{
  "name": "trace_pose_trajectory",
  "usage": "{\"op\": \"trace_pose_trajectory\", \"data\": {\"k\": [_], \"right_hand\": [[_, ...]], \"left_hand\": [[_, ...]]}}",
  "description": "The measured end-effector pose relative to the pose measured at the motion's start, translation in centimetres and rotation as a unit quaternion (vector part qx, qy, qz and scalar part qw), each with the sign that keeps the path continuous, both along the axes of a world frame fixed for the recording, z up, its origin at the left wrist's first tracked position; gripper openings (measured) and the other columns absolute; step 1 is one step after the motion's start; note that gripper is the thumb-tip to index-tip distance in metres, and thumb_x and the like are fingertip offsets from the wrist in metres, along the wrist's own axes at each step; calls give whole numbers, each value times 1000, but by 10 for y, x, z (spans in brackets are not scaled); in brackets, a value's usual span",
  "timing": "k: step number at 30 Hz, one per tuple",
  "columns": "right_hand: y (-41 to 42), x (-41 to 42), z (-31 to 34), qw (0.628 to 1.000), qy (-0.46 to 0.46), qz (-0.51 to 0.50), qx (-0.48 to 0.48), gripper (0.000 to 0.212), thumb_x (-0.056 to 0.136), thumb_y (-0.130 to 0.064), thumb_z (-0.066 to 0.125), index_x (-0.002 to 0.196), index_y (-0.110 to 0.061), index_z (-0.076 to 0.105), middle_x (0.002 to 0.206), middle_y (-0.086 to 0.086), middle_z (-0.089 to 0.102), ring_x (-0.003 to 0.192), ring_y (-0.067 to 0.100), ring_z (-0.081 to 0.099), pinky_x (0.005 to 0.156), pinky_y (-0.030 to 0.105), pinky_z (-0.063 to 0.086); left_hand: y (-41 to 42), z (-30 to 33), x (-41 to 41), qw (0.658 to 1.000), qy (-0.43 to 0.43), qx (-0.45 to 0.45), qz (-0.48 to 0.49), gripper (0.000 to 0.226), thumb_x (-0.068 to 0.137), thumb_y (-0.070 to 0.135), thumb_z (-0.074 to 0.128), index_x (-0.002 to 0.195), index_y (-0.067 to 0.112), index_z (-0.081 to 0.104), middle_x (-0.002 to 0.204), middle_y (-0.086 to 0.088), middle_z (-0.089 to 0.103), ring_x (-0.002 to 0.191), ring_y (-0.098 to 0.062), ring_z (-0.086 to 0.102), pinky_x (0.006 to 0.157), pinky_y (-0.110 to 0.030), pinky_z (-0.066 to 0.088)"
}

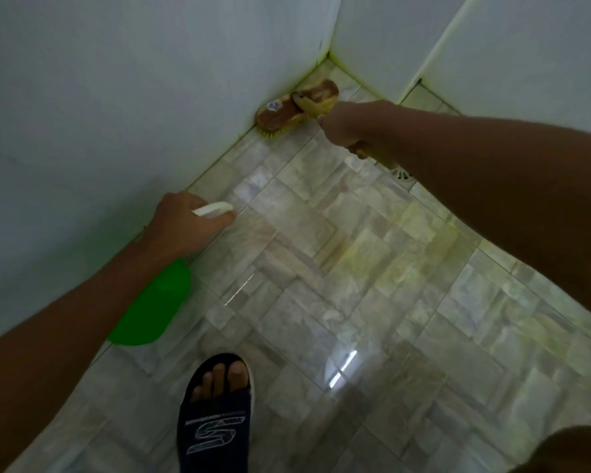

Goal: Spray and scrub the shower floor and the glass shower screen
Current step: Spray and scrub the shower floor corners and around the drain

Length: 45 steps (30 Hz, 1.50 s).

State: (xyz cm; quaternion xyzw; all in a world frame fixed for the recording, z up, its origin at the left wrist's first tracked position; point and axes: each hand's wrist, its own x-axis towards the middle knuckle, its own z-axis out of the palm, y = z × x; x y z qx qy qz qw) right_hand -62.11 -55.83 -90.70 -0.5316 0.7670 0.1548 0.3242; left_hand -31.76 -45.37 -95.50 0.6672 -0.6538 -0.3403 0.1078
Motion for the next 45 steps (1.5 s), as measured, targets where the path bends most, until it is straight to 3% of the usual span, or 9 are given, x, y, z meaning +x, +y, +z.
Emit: {"op": "trace_pose_trajectory", "data": {"k": [5, 11, 18, 22, 26, 30, 33, 39, 45], "right_hand": [[26, 42, 10, 998, -12, 50, -23, 33, 104, -22, 33, 128, -2, 45, 90, 25, 63, 64, 30, 58, 59, 39, 54], [91, 76, 9, 988, -33, 138, -58, 31, 107, -35, 29, 104, -10, 47, 75, 6, 55, 53, 18, 58, 42, 25, 48], [195, 14, 10, 987, 2, 162, -7, 43, 104, -51, 26, 101, -14, 47, 83, 5, 54, 61, 14, 49, 51, 30, 33], [182, 12, 25, 984, 37, 174, 26, 42, 103, -53, 26, 98, -15, 44, 83, 9, 58, 58, 18, 57, 49, 28, 40], [120, 74, 14, 988, 23, 149, -32, 42, 103, -50, 27, 107, -13, 47, 79, 9, 60, 54, 24, 65, 43, 29, 49], [120, 121, 4, 980, -36, 185, -64, 37, 107, -30, 29, 120, -5, 54, 91, 5, 62, 58, 15, 56, 44, 22, 46], [182, 98, -6, 985, -76, 149, -43, 45, 107, -41, 30, 121, -4, 52, 111, 15, 62, 76, 24, 56, 59, 30, 38], [300, -19, 11, 990, -24, 133, 31, 38, 103, -49, 35, 101, -12, 46, 83, 11, 60, 58, 17, 50, 53, 31, 35], [274, -22, 7, 996, -28, 81, 28, 46, 103, -50, 31, 112, -10, 51, 85, 4, 54, 68, 20, 55, 65, 34, 44]], "left_hand": [[13, 10, 29, 998, 56, -15, 19, 60, 74, 61, 82, 56, 5, 68, 53, -17, 65, 51, -19, 61, 54, -31, 48], [21, 16, 48, 995, 70, -43, 60, 69, 69, 67, 77, 69, -1, 71, 60, -13, 57, 58, -15, 52, 52, -35, 40], [29, 30, 71, 991, 110, -48, 67, 56, 83, 51, 83, 83, -5, 75, 77, -28, 71, 67, -17, 57, 67, -29, 44], [35, 34, 73, 992, 105, -51, 58, 46, 89, 41, 82, 89, -4, 73, 67, -3, 65, 65, -10, 55, 58, -21, 41], [49, 38, 66, 988, 131, -72, 43, 55, 86, 48, 81, 85, -6, 69, 76, -32, 66, 65, -22, 56, 57, -38, 49], [50, 41, 61, 988, 129, -82, 39, 62, 78, 60, 74, 83, -2, 71, 79, -35, 67, 62, -21, 57, 52, -45, 50], [51, 44, 59, 990, 112, -75, 31, 61, 82, 56, 77, 83, -4, 69, 80, -36, 66, 63, -22, 58, 58, -49, 55], [52, 42, 52, 992, 111, -55, 4, 63, 84, 58, 76, 83, -5, 71, 80, -32, 70, 63, -24, 61, 57, -46, 58], [50, 38, 24, 991, 94, -74, -63, 60, 88, 51, 77, 76, -7, 69, 74, -29, 70, 63, -22, 59, 59, -44, 46]]}}
